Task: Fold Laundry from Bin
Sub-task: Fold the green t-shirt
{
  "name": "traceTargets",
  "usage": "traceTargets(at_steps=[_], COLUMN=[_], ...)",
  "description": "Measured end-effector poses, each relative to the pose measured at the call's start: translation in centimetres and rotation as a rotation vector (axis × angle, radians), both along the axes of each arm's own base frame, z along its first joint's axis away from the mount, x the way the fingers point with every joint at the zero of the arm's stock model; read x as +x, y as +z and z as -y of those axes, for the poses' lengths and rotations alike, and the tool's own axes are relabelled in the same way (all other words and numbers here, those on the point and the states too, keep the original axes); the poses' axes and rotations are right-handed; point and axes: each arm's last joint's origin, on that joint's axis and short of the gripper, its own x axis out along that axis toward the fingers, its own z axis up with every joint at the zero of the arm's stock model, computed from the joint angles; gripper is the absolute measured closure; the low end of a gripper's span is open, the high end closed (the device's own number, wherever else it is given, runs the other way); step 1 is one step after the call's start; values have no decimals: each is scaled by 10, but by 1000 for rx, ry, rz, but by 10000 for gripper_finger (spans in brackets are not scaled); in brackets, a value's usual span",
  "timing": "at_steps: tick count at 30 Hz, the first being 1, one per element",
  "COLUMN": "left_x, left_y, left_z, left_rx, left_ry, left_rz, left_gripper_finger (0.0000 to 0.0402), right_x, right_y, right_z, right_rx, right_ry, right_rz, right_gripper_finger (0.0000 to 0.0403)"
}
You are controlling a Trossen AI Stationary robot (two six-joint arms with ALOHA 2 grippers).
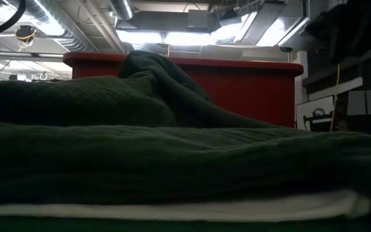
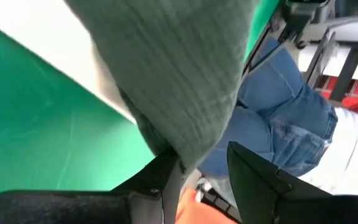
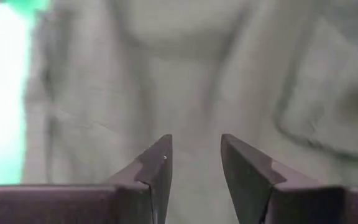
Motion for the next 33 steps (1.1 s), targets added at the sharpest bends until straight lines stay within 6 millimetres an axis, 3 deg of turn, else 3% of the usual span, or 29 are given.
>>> traceTargets(at_steps=[3, 9, 18, 27, 33], left_x=[1, 2, 2, 2, 2], left_y=[0, 0, 1, 1, 0], left_z=[-1, -2, -2, -2, -2], left_rx=[25, 80, 78, 82, 83], left_ry=[19, 38, 38, 21, 22], left_rz=[27, 83, 89, 93, 93], left_gripper_finger=[281, 281, 281, 281, 281], right_x=[3, 6, 5, -3, -5], right_y=[-7, -45, -110, -117, -117], right_z=[-26, -73, -101, -112, -114], right_rx=[-8, -40, 25, 323, 411], right_ry=[62, 147, 186, 337, 366], right_rz=[58, 32, -293, -595, -673], right_gripper_finger=[265, 265, 265, 265, 265])
